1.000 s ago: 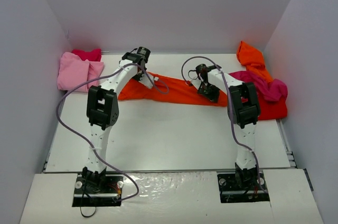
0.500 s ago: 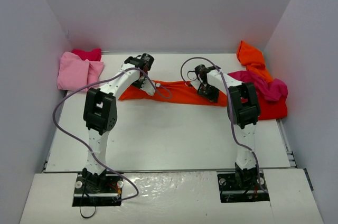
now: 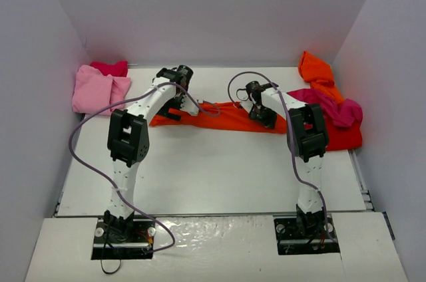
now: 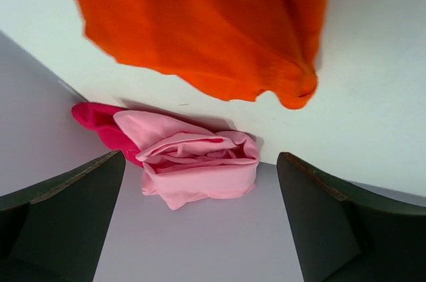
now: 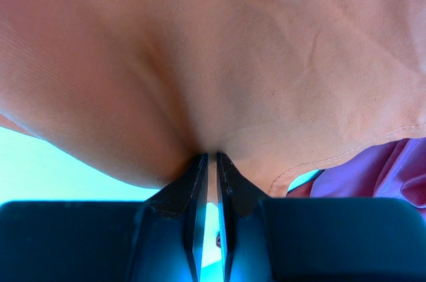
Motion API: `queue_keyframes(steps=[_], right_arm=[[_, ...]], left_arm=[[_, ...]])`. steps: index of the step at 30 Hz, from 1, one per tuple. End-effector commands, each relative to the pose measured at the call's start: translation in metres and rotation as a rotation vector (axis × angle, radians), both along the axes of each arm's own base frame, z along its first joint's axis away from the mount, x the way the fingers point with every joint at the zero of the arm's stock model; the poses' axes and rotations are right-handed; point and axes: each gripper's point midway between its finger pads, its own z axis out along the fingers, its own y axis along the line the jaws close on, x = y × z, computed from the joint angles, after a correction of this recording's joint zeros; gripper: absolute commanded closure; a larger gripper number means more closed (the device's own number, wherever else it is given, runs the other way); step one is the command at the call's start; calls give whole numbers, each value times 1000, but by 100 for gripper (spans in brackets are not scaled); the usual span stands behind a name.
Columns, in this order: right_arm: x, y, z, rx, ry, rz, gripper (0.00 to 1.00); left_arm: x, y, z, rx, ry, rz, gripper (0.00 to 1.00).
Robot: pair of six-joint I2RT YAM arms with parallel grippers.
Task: Fold and stack the t-shirts
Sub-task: Fold the other side of the tshirt into a rectangle
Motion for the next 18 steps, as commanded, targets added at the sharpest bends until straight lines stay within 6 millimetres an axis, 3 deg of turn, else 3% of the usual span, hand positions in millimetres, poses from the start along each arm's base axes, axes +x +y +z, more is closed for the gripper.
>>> queue_keyframes(steps=[1,5,6,8,10,11,18], right_arm=[[-17,12,3,107,45,-39,89],[-17,9,28,107,-3,-43,88],[-17,8,35,104,-16,-40,91],[-16,5,49,97,-47,-35,96],[-12,3,63,97,-83,-37,100],[-11,3,71,99,-102,-40,100],[-4,-5,101,83,-181,-56,98]], left_arm=[[27,-10,74,-199,-247,67,3],[25,-21,77,-295,-265,117,4],[24,-23,76,-319,-266,134,15],[21,-25,75,-351,-265,159,46],[16,-30,71,-404,-254,198,87],[14,-32,71,-423,-257,211,97],[-10,-35,58,-479,-247,258,100]])
